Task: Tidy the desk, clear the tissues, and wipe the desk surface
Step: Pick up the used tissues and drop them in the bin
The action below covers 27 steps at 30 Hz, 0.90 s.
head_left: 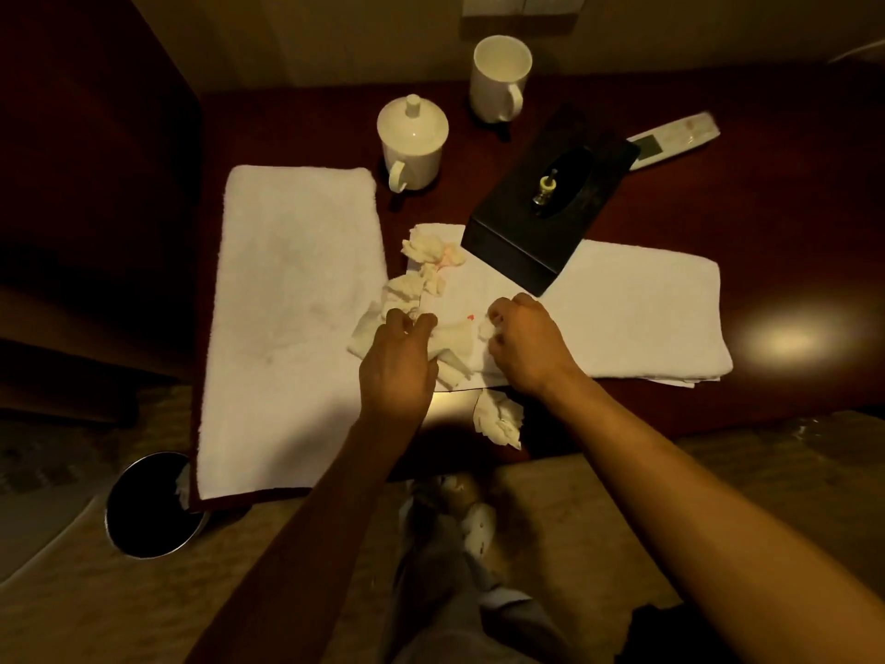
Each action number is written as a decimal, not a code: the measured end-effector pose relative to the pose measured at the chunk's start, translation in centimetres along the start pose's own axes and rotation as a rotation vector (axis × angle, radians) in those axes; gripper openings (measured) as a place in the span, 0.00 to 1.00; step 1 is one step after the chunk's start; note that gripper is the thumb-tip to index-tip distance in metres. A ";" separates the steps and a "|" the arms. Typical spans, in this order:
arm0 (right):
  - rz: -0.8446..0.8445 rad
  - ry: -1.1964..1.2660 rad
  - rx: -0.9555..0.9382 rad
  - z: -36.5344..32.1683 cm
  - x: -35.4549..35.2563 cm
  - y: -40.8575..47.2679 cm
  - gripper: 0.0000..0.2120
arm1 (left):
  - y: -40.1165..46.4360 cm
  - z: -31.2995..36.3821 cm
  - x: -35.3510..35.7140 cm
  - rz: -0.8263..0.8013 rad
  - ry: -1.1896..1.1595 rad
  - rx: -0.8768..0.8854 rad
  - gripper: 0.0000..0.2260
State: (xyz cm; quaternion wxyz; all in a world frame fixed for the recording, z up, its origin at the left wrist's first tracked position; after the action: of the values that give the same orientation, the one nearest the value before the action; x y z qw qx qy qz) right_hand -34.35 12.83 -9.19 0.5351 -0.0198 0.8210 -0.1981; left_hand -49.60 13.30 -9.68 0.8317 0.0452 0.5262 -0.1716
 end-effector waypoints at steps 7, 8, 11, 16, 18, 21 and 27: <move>0.030 0.021 0.044 -0.9 0.3 1.1 0.18 | -2.1 -1.2 -2.3 0.173 -0.091 0.047 0.12; 0.017 0.002 0.034 -1.2 0.6 1.2 0.19 | -2.1 -1.6 -2.4 0.181 -0.106 0.046 0.12; 0.025 -0.045 -0.015 -2.0 1.1 1.3 0.17 | -1.9 -2.7 -2.4 0.169 -0.144 0.011 0.10; 0.069 0.037 0.003 -2.6 1.2 1.8 0.09 | -1.4 -3.6 -2.4 0.169 -0.115 -0.028 0.07; 0.053 0.051 0.030 -2.6 1.5 1.8 0.07 | -1.5 -3.6 -2.6 0.181 -0.106 -0.011 0.07; 0.024 0.128 0.083 -2.6 1.7 1.7 0.04 | -1.6 -3.4 -3.1 0.156 -0.079 -0.017 0.08; 0.119 0.250 0.039 -4.4 0.0 -0.3 0.04 | -2.9 -2.7 -5.5 0.134 -0.055 -0.100 0.09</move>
State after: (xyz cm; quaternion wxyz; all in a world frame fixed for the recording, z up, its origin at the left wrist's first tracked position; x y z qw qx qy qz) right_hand -38.30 13.86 -7.51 0.4398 0.0643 0.8769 -0.1827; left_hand -55.03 12.56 -5.62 0.8565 0.0341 0.5070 -0.0903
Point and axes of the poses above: each hand's wrist, its own y-axis towards the middle knuckle, its own x-axis out of the palm, z = x × y, the point moved 8 cm from there along y, towards the middle knuckle, and after that the axes turned 3 degrees about x, right-handed, at the moved point
